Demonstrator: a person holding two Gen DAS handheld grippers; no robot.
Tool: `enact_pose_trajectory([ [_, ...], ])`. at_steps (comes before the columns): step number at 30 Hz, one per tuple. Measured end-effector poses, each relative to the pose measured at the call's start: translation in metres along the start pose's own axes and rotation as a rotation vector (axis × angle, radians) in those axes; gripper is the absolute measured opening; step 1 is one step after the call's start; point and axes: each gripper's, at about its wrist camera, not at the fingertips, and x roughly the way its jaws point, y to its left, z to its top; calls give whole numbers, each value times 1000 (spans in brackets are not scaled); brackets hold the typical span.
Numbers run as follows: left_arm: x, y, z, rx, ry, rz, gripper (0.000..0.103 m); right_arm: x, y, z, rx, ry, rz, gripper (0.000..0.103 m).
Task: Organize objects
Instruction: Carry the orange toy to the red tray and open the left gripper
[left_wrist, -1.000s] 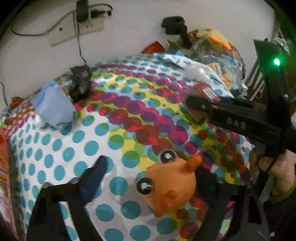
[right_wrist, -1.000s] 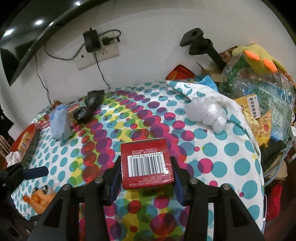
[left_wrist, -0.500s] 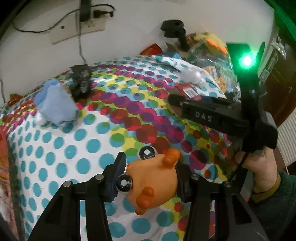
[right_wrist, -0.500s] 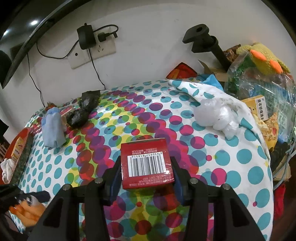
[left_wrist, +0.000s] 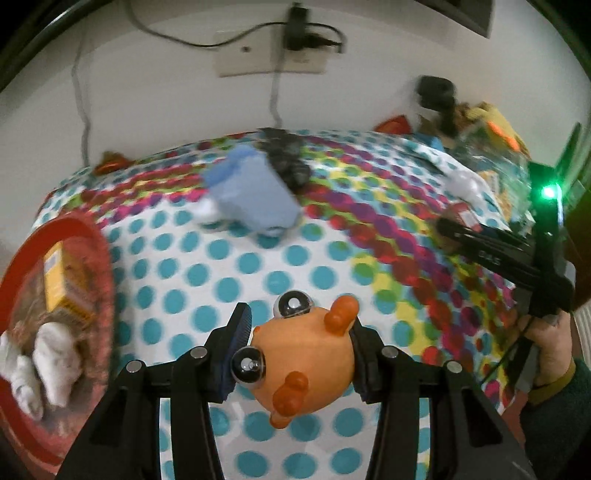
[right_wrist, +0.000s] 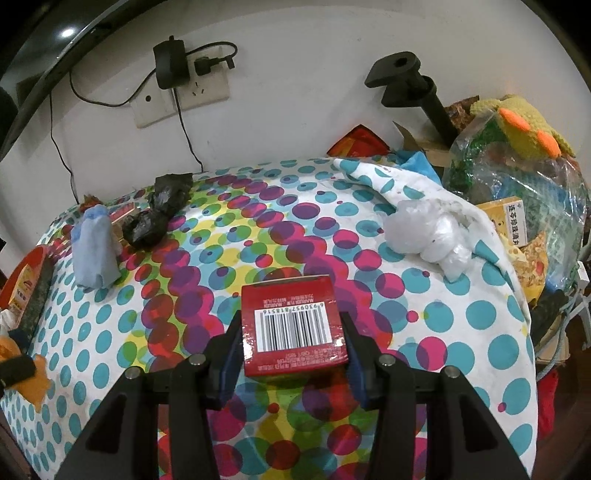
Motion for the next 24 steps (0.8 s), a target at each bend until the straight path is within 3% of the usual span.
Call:
enact_pose_trajectory([
  [14, -40, 78, 8, -85, -41, 147, 45, 1, 3, 0, -1, 1, -9, 48],
  [22, -58, 140, 12, -162, -55, 217, 45, 2, 4, 0, 2, 2, -16, 48],
  [24, -62, 158, 12, -173, -65, 264, 46, 2, 4, 0, -1, 2, -20, 48],
])
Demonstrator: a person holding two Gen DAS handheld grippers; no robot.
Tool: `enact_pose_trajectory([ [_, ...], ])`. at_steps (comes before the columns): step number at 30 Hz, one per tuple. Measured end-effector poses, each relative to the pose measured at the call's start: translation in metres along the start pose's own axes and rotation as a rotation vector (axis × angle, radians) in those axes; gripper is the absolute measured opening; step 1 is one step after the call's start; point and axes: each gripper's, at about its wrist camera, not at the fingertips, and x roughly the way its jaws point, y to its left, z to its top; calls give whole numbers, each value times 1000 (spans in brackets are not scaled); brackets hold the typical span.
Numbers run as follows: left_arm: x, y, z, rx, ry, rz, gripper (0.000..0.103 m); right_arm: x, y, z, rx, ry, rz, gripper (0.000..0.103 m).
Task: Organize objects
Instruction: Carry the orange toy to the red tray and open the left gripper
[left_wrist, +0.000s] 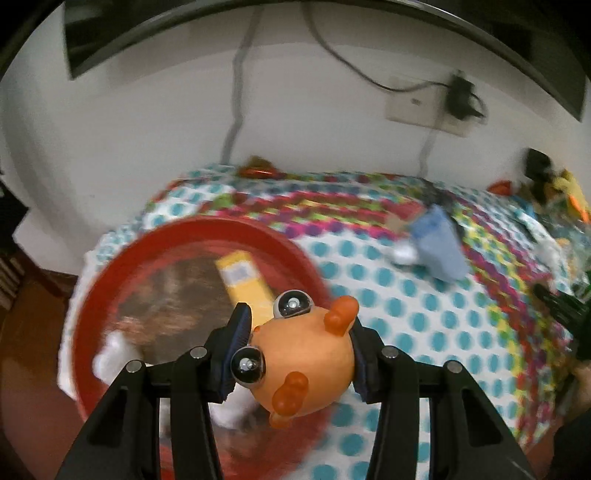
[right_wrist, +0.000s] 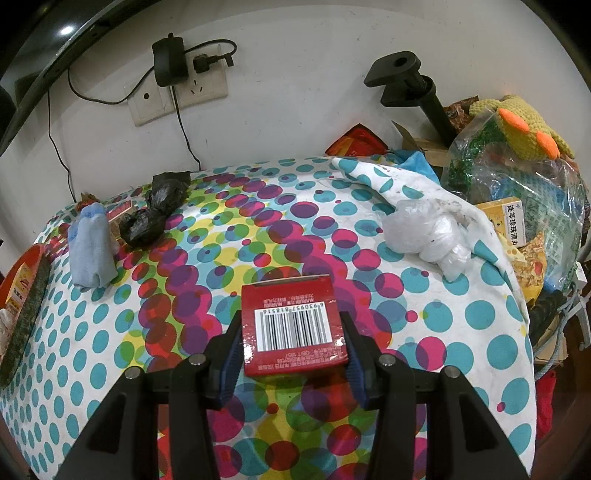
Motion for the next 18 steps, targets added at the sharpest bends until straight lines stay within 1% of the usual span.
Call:
enact_pose_trajectory([
  [3, 6, 28, 3, -27, 4, 40, 46, 0, 1, 0, 1, 0, -3, 48],
  [8, 23, 76, 5, -93, 40, 55, 46, 2, 1, 0, 6, 4, -6, 48],
  [9, 29, 89, 5, -119, 49, 74, 46, 2, 1, 0, 9, 6, -9, 48],
  [11, 37, 106, 5, -136, 66, 81, 46, 4, 0, 0, 18, 15, -14, 48],
  [12, 43, 117, 6, -161, 73, 94, 46, 5, 0, 0, 20, 16, -16, 48],
  [15, 55, 141, 7, -197, 92, 112, 46, 4, 0, 0, 19, 16, -22, 48],
  [18, 64, 158, 7, -207, 103, 130, 46, 3, 2, 0, 12, 11, -28, 48],
])
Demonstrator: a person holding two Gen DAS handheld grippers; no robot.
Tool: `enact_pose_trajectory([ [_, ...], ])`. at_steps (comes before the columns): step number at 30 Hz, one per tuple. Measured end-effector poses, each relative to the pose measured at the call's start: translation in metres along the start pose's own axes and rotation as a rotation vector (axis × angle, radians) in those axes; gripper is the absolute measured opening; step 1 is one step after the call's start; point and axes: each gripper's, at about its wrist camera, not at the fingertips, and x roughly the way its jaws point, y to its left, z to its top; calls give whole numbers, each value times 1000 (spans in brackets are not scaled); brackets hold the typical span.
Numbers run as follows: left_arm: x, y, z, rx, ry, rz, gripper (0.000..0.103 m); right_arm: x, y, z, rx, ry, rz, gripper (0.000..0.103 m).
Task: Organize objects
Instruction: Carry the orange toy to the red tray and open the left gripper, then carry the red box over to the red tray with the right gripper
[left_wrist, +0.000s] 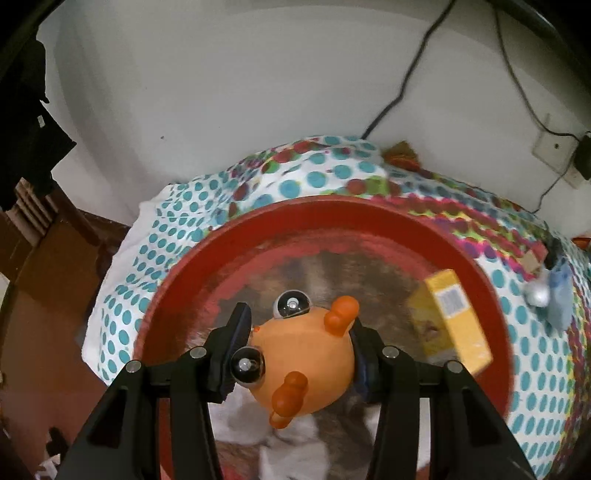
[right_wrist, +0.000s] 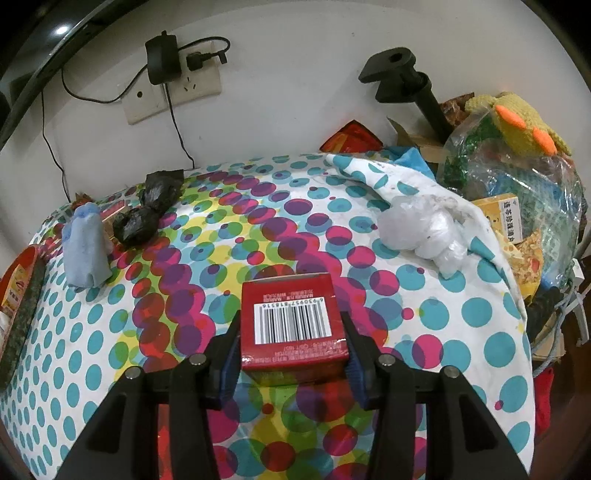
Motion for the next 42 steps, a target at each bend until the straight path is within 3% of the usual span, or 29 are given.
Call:
enact_pose_trajectory([
  [22, 37, 33, 19, -53, 39, 13, 49, 3, 4, 0, -4, 5, -24, 48],
  [27, 34, 37, 16, -48, 33, 33, 60, 3, 6, 0, -5, 4, -28, 48],
  [33, 20, 42, 8, -58, 15, 20, 62, 3, 9, 1, -4, 4, -31, 48],
  [38, -4, 42, -9, -67, -18, -1, 75, 3, 8, 0, -13, 4, -41, 48],
  [42, -31, 38, -32, -44, -47, 37, 85, 4, 8, 0, -17, 7, -69, 47],
])
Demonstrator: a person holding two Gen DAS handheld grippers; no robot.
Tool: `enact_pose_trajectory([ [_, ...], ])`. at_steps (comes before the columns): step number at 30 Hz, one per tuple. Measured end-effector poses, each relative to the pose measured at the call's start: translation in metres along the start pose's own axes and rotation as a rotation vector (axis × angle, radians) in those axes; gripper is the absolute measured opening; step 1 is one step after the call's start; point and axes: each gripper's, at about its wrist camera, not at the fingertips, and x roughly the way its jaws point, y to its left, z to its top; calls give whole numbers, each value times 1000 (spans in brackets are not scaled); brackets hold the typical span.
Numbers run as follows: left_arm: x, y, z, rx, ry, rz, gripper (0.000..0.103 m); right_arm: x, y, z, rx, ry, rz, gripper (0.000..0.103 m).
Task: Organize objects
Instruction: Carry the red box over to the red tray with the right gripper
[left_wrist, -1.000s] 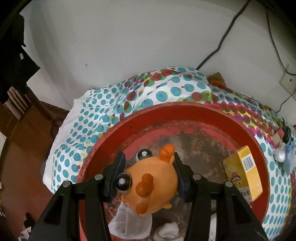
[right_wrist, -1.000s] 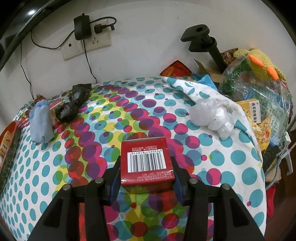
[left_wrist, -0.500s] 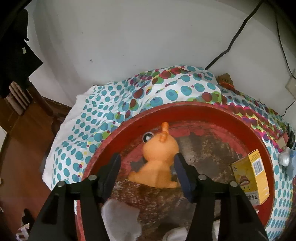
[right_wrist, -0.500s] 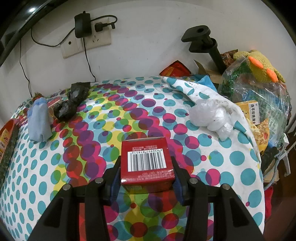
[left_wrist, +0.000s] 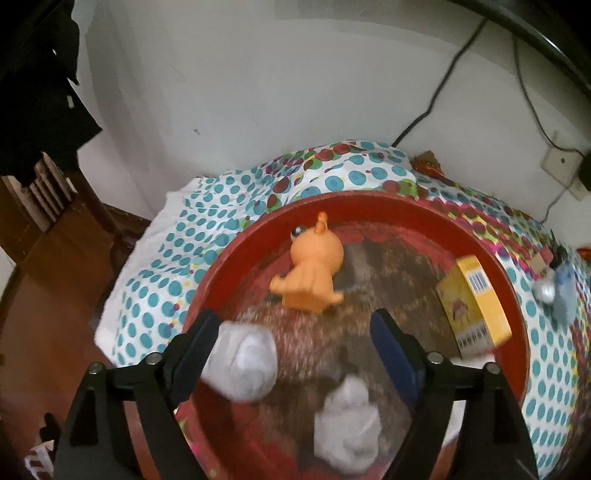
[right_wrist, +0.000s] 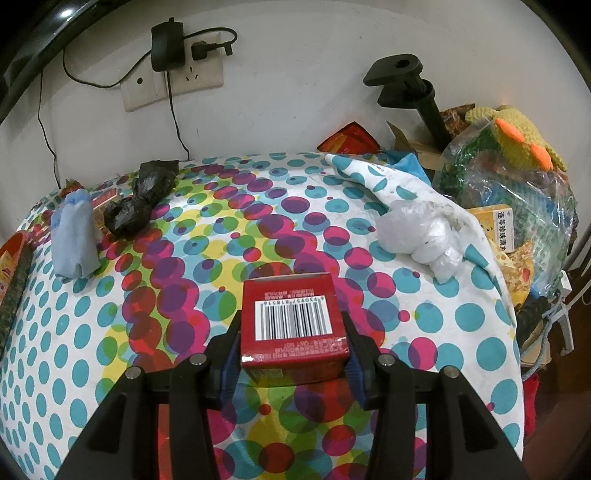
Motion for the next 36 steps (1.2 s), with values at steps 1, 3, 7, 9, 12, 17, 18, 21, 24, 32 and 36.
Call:
enact_pose_trajectory([
  [1, -6, 0, -5, 2, -6, 12, 91, 0, -2, 0, -2, -1, -7, 47],
  [3, -19, 1, -20, -5, -24, 22, 97, 0, 0, -1, -6, 0, -15, 47],
  [7, -32, 2, -44, -2, -24, 20, 100, -3, 1, -2, -29, -10, -42, 47],
  [9, -37, 6, -56, -11, -25, 35, 100, -2, 0, -2, -41, -7, -57, 47],
  [12, -44, 11, -70, -14, -42, 53, 100, -4, 0, -3, -54, -9, -79, 47],
  [17, -48, 21, -84, -31, -55, 52, 101, -9, 9, -3, -30, -7, -84, 47],
  [18, -48, 24, -86, -33, -60, 49, 101, -13, 9, -2, -24, -11, -83, 47],
  [21, -48, 29, -87, -41, -61, 33, 101, -29, 13, -1, -17, -27, -55, 47],
  [24, -48, 35, -87, -51, -67, 33, 101, -48, 33, 1, -51, -52, -29, 47],
  [32, -47, 53, -88, -100, -61, 42, 101, -93, 111, -4, -181, -82, 152, 47],
  [36, -51, 61, -87, -115, -68, 44, 102, -112, 165, -12, -283, -88, 225, 47],
])
